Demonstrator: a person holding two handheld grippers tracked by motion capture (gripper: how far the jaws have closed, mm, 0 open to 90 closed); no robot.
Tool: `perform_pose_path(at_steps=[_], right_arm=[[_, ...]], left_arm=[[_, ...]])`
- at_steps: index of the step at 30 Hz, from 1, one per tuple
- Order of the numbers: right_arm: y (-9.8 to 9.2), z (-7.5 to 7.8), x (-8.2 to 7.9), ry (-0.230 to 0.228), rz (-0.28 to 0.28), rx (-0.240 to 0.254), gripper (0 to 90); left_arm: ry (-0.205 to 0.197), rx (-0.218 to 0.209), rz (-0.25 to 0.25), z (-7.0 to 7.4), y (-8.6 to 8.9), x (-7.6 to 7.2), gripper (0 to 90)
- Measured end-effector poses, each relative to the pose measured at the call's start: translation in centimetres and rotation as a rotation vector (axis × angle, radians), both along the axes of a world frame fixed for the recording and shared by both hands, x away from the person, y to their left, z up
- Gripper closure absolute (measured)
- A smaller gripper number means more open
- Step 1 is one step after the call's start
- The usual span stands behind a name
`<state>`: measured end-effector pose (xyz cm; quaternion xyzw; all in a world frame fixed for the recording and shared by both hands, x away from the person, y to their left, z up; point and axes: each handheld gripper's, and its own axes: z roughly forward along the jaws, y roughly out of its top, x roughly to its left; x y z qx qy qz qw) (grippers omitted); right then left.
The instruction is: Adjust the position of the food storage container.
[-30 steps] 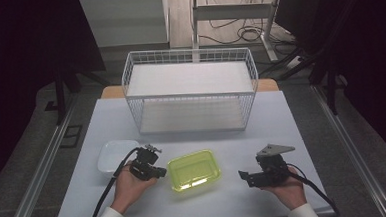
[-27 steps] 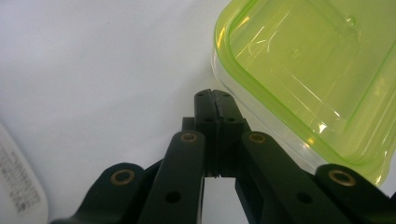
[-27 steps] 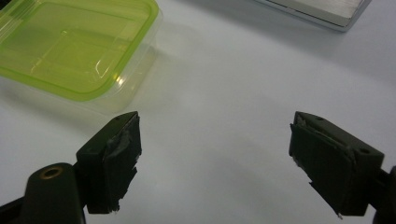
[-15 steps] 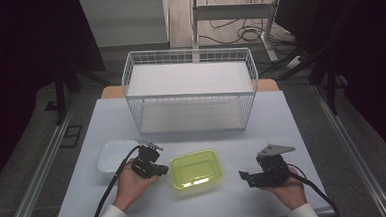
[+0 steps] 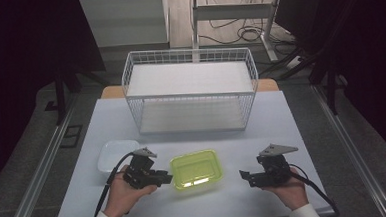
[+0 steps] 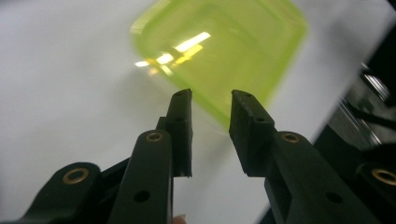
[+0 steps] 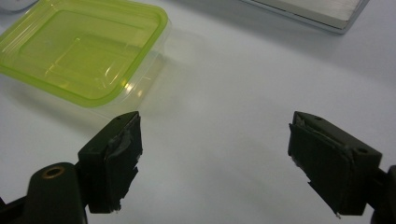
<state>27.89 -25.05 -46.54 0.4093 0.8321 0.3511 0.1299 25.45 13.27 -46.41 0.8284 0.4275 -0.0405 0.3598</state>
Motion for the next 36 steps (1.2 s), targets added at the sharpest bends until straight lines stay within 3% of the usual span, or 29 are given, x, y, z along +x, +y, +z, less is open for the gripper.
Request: perform_pose_path(at_steps=[2, 4, 5, 6, 8, 9, 12, 14, 17, 23, 26, 36], right_arm=[[0.1, -0.1, 0.0, 0.001, 0.001, -0.003, 17.4], [0.1, -0.1, 0.0, 0.001, 0.001, -0.003, 17.4], [0.1, -0.1, 0.0, 0.001, 0.001, -0.003, 17.4], [0.1, -0.1, 0.0, 0.004, 0.0, -0.003, 17.4], [0.1, -0.1, 0.1, 0.0, 0.002, -0.005, 17.4], [0.1, -0.1, 0.1, 0.0, 0.002, -0.006, 17.4], [0.1, -0.1, 0.1, -0.001, 0.001, -0.01, 17.4], [0.1, -0.1, 0.1, 0.002, 0.002, -0.013, 17.4], [0.1, -0.2, 0.1, 0.001, 0.004, -0.017, 17.4], [0.0, -0.2, 0.1, 0.002, 0.0, -0.02, 17.4], [0.0, -0.2, 0.1, 0.003, 0.001, -0.021, 17.4], [0.0, -0.3, 0.1, 0.006, -0.001, -0.019, 17.4]], left_arm=[[0.003, -0.008, -0.065, 0.2, -0.8, -0.8, 69.9], [0.011, 0.014, -0.14, 0.1, -2.5, -1.7, 70.7], [0.011, 0.014, -0.14, 0.1, -2.5, -1.7, 71.5], [0.016, 0.032, -0.185, -0.2, -3.7, -2.2, 72.3], [0.018, 0.041, -0.205, -0.4, -4.4, -2.4, 74.5], [0.029, 0.067, -0.251, -0.8, -5.5, -2.8, 77.7], [0.034, 0.106, -0.281, -1.5, -6.8, -3.1, 86.2], [0.039, 0.116, -0.284, -1.8, -7.1, -3.1, 89.2], [0.039, 0.163, -0.298, -2.7, -7.9, -2.9, 89.9], [0.033, 0.192, -0.282, -3.2, -8.3, -2.3, 90.0], [0.04, 0.176, -0.259, -3.3, -8.2, -1.5, 90.0], [0.01, 0.2, -0.184, -3.7, -7.5, 0.3, 90.0]])
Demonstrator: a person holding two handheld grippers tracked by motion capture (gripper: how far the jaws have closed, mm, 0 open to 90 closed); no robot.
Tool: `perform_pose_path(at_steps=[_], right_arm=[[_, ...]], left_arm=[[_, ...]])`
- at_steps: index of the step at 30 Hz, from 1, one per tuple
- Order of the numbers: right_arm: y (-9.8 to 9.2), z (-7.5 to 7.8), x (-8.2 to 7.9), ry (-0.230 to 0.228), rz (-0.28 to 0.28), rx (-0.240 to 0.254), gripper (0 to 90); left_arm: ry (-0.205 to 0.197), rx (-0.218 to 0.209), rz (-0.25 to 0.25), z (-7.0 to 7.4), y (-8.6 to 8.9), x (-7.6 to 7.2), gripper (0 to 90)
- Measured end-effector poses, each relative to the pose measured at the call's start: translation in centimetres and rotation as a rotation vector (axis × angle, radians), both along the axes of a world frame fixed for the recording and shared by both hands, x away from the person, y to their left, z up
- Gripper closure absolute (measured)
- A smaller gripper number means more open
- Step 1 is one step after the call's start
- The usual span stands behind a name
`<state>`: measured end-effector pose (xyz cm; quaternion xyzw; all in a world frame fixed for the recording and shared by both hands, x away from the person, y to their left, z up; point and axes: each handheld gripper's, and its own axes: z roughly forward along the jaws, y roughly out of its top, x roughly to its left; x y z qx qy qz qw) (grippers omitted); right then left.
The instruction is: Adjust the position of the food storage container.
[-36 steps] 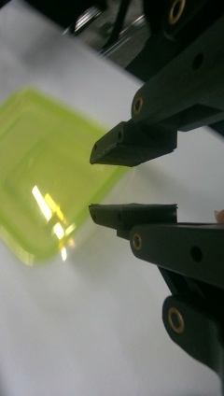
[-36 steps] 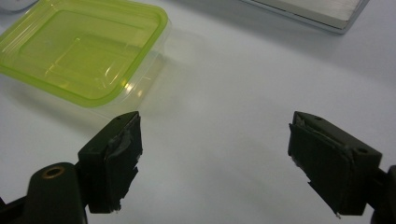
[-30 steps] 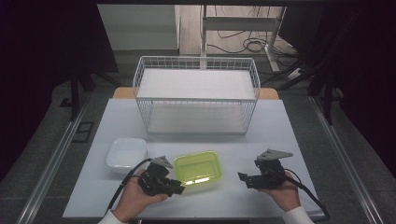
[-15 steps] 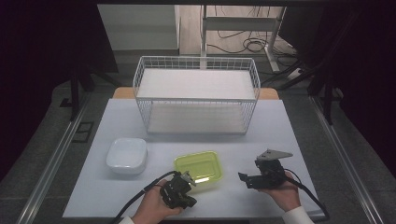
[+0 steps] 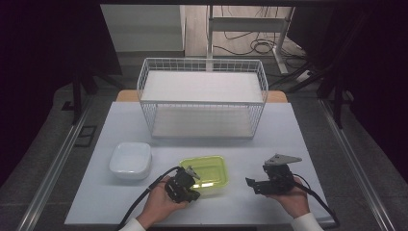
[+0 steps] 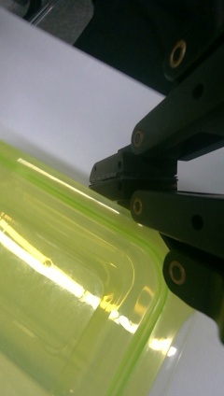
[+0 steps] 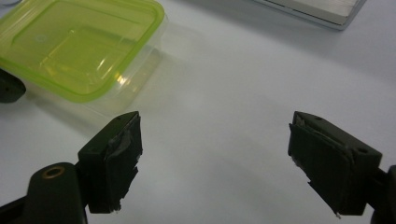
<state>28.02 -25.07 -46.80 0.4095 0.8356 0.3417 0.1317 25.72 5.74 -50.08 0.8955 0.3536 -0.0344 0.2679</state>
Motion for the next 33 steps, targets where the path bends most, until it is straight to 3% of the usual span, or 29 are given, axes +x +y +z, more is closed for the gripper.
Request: perform_pose_path(at_steps=[6, 14, 18, 19, 20, 22, 23, 24, 25, 26, 27, 28, 33], right_arm=[[0.0, -0.1, 0.0, -0.003, 0.0, -0.014, 17.4], [0.0, 0.0, -0.1, -0.008, 0.002, -0.012, 17.4], [-0.1, 0.2, -0.2, -0.013, 0.003, 0.002, 17.4], [-0.2, 0.3, -0.2, -0.012, 0.003, 0.013, 17.4], [-0.2, 0.4, -0.2, -0.015, 0.008, 0.022, 17.4], [-0.2, 0.5, -0.3, -0.023, 0.013, 0.032, 17.4], [-0.1, 0.6, -0.4, -0.038, 0.017, 0.03, 17.8], [-0.1, 0.6, -0.4, -0.038, 0.017, 0.03, 17.8], [0.2, 0.9, -0.8, -0.079, 0.036, 0.029, 18.5], [0.2, 0.9, -0.8, -0.079, 0.036, 0.029, 18.5], [0.5, 1.3, -1.1, -0.098, 0.05, 0.045, 18.5], [0.7, 1.5, -1.2, -0.104, 0.062, 0.064, 18.4], [1.1, 1.9, -1.4, -0.078, 0.065, 0.095, 18.8]], left_arm=[[-0.007, 0.004, 0.035, -0.2, 0.6, 0.9, 90.0], [-0.003, -0.021, 0.029, 0.4, 0.9, 0.3, 89.8], [-0.016, -0.064, 0.024, 1.5, 2.0, -0.8, 87.8], [-0.027, -0.104, 0.052, 2.3, 3.0, -1.1, 86.1], [-0.027, -0.104, 0.052, 2.3, 3.0, -1.1, 82.8], [-0.045, -0.144, 0.105, 3.1, 4.0, -1.1, 73.7], [-0.071, -0.141, 0.161, 3.8, 4.9, -1.2, 69.1], [-0.071, -0.141, 0.161, 3.8, 4.9, -1.2, 64.8], [-0.082, -0.141, 0.18, 4.2, 5.3, -1.2, 59.9], [-0.086, -0.145, 0.198, 4.6, 5.6, -1.2, 59.9], [-0.089, -0.15, 0.214, 4.9, 6.0, -1.2, 49.0], [-0.101, -0.163, 0.239, 5.3, 7.0, -1.0, 44.3], [-0.117, -0.185, 0.299, 5.7, 8.7, -0.6, 29.9]])
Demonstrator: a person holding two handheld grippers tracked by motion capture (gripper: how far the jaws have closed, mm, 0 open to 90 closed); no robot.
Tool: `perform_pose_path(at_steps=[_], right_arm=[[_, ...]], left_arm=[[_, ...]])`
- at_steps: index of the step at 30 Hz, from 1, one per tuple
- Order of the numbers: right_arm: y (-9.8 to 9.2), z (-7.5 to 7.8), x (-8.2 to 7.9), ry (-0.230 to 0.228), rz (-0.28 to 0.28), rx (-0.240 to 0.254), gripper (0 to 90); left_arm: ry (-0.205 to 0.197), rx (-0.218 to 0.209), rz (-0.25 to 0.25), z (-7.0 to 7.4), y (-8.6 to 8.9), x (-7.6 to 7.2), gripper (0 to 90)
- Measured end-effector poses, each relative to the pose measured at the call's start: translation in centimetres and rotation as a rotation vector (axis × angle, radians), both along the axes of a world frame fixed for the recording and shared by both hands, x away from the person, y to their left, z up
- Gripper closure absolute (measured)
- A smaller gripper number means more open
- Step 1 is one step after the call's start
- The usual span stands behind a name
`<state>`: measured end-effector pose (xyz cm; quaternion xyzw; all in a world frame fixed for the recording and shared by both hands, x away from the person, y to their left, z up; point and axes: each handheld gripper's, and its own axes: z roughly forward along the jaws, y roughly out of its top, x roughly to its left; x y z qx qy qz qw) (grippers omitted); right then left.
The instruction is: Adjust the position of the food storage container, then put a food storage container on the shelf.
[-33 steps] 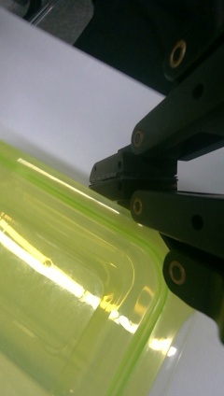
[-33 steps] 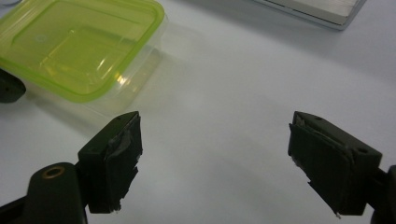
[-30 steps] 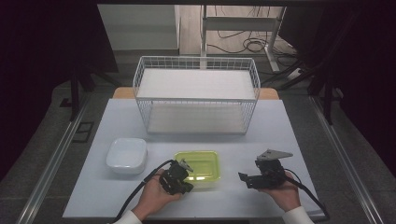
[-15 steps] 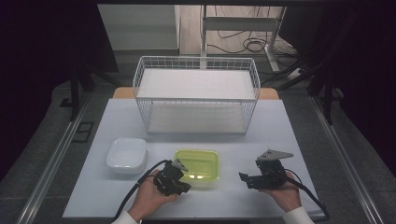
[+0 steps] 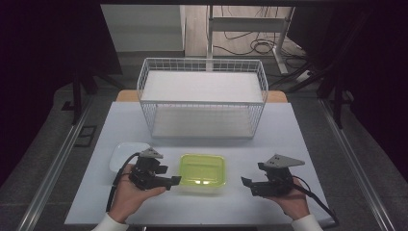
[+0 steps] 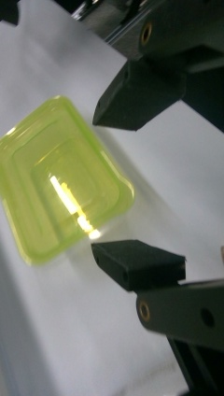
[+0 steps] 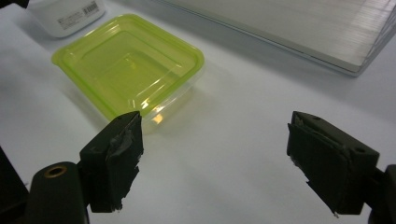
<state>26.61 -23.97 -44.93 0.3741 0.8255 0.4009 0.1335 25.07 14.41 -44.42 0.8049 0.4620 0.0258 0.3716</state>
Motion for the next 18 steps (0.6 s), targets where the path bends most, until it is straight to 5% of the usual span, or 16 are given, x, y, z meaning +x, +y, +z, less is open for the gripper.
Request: perform_pose_path(at_steps=[3, 11, 13, 16, 18], right_arm=[[0.0, 0.0, 0.1, 0.032, -0.001, 0.011, 19.7], [0.1, 0.1, 0.2, 0.061, 0.004, 0.034, 20.2], [0.1, 0.2, 0.2, 0.081, 0.003, 0.061, 20.2], [0.3, 1.0, 0.2, 0.15, 0.007, 0.197, 20.8], [0.8, 1.6, 0.1, 0.133, 0.014, 0.185, 21.1]], left_arm=[[-0.014, 0.007, 0.035, 0.0, 0.8, 0.1, 27.5], [-0.028, 0.001, 0.029, 0.2, 0.9, 0.1, 26.2], [-0.018, -0.01, 0.031, 0.1, 0.9, 0.2, 25.7], [-0.01, -0.016, 0.048, 0.0, 0.9, 0.4, 23.6], [-0.008, -0.042, 0.053, 0.0, 1.0, 0.6, 23.5]])
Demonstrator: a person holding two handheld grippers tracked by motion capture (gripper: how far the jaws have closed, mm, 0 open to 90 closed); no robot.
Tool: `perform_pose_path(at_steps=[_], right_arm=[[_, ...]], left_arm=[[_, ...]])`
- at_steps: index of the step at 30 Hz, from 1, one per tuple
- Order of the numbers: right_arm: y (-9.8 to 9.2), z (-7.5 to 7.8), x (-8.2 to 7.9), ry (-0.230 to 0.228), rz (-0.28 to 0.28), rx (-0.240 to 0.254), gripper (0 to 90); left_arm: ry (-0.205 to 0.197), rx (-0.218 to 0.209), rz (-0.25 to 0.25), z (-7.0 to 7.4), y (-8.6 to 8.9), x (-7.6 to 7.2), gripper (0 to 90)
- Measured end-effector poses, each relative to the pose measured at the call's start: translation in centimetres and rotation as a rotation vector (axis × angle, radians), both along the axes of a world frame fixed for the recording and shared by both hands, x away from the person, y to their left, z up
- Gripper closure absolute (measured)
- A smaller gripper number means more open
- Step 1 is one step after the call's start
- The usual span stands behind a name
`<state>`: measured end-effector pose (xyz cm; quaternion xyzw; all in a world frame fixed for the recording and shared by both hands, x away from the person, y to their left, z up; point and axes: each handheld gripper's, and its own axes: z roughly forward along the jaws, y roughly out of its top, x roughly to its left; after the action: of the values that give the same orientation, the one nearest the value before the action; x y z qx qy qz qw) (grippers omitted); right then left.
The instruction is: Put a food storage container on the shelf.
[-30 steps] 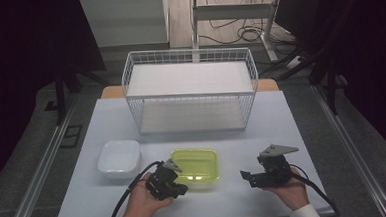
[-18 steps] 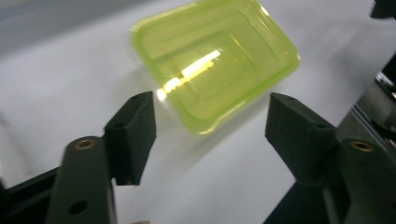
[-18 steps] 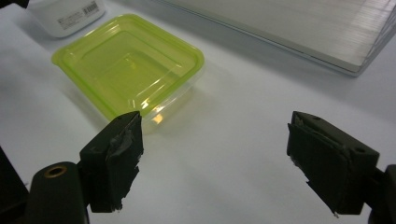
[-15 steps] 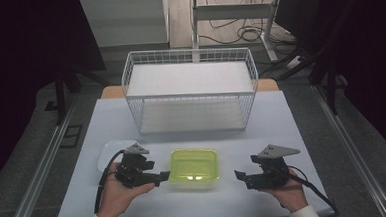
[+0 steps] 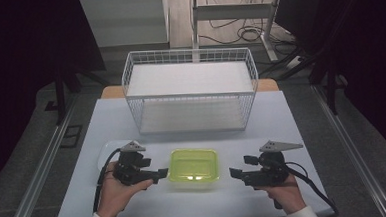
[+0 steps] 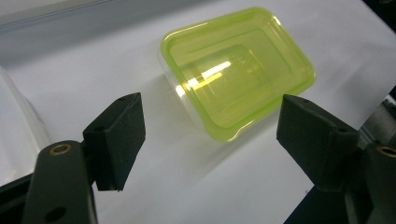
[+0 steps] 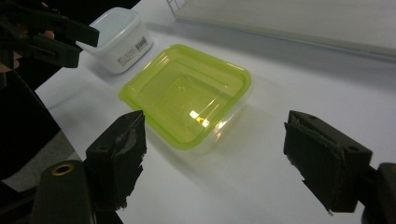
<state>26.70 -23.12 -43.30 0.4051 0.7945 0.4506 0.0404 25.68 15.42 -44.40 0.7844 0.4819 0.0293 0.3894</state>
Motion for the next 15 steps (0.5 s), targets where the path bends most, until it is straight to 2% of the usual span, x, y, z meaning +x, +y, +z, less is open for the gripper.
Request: perform_pose_path(at_steps=[5, 7, 9, 10, 12, 14, 15], right_arm=[[0.3, -0.2, 0.3, 0.016, -0.02, -0.01, 24.1], [0.5, 0.1, 1.0, 0.023, -0.047, 0.003, 26.8], [0.9, 0.4, 1.5, 0.021, -0.055, 0.002, 27.8], [1.2, 0.5, 1.6, 0.024, -0.053, 0.001, 28.4], [1.9, 0.6, 1.8, 0.028, -0.044, -0.003, 29.2], [2.5, 0.6, 2.1, 0.033, -0.038, -0.017, 30.0], [2.8, 0.6, 2.4, 0.04, -0.038, -0.016, 30.6]], left_arm=[[-0.003, -0.03, 0.025, 0.0, 0.3, 0.4, 23.7], [-0.004, -0.066, 0.046, 0.0, 0.4, 0.9, 25.0], [0.003, -0.075, 0.051, -0.1, 0.4, 1.2, 25.6], [0.024, -0.089, 0.058, -0.4, 0.3, 1.8, 26.1], [0.039, -0.094, 0.058, -0.5, 0.3, 2.1, 26.7], [0.078, -0.123, 0.048, -1.0, 0.1, 2.9, 27.4], [0.078, -0.123, 0.048, -1.0, 0.1, 2.9, 27.5]])
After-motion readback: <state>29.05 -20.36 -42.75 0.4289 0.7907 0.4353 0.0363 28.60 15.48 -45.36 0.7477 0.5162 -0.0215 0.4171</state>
